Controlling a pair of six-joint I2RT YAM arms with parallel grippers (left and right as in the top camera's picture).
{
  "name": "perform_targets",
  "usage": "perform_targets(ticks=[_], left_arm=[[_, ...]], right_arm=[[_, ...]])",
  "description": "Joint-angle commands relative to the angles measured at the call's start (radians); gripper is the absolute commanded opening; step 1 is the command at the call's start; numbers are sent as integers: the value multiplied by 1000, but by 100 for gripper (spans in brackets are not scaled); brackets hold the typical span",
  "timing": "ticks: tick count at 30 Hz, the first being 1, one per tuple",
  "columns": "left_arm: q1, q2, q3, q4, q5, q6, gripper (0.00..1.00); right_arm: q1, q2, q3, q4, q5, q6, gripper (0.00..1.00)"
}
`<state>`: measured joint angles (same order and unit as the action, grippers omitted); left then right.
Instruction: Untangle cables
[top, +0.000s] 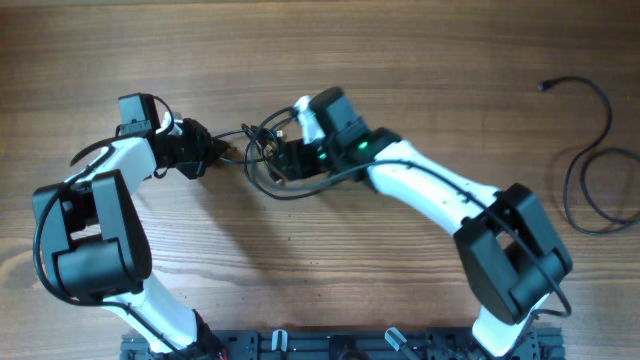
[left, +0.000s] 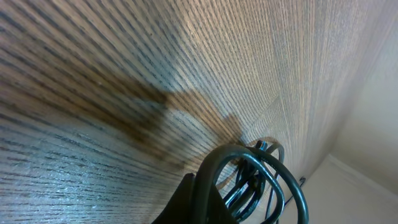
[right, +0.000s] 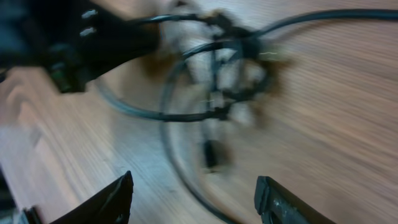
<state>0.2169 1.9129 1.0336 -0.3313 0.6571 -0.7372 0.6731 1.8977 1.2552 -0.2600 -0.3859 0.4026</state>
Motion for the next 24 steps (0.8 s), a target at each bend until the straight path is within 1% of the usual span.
perform_targets(ticks=[1,4,5,6,7,10,13,16,20,24], left_arm=[[3,-18,8,3,12,23,4],[3,-18,8,3,12,23,4],[3,-18,8,3,12,23,4],[3,-18,8,3,12,23,4],[3,-18,8,3,12,23,4],[3,-18,8,3,12,23,4],[3,-18,8,3,12,23,4],[3,-18,8,3,12,23,4],[3,-18,8,3,12,23,4],[3,-18,8,3,12,23,5]], right_arm=[[76,-16,12,50,50,-11,62],[146,0,12,93,151,-16,54],[171,13,12,118,166,-45,51],[186,27,12,138,170,-72,49],[201,37,12,157,180,-95,45],[232,89,12,225,251,-100,40],[233,141,12,270,306,-116,39],[233,198,12,309,313,-116,40],[233,239,12,327,373,-116,40],[233,265,12,351,378,-114,40]])
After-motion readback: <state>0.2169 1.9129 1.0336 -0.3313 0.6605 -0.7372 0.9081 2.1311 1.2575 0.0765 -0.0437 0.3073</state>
